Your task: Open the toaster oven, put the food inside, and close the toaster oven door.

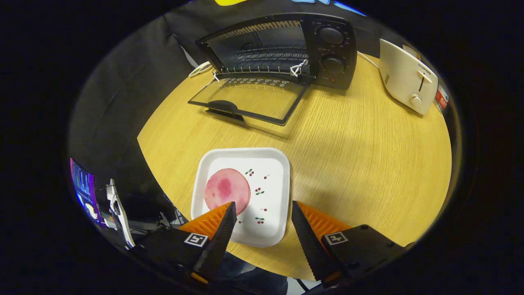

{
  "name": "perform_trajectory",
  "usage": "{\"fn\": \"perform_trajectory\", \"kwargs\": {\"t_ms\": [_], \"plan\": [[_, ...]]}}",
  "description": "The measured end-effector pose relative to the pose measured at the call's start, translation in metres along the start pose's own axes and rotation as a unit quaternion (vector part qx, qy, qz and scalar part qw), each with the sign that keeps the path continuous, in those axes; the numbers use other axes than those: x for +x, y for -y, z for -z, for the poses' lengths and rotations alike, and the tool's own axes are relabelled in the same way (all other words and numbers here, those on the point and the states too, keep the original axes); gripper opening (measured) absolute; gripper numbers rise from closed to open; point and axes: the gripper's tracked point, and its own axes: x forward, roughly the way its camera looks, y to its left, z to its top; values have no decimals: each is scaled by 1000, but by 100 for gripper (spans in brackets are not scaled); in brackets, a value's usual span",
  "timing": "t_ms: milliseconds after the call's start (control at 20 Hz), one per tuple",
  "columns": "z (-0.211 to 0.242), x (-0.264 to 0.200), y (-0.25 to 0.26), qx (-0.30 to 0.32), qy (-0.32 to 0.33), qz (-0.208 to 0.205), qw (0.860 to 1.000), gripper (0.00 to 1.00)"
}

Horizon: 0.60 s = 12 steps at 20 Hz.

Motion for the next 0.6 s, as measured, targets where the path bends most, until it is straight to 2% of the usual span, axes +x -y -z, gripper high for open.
{"fn": "perform_trajectory", "kwargs": {"t_ms": [400,450,550,600], "plan": [[-8,9,7,22,-30,-1,999,57],[-7,11,8,17,-34,2,999,57],[-10,9,20,8,-35,32,999,33],[-9,24,21,12,-43,30,999,22]]}}
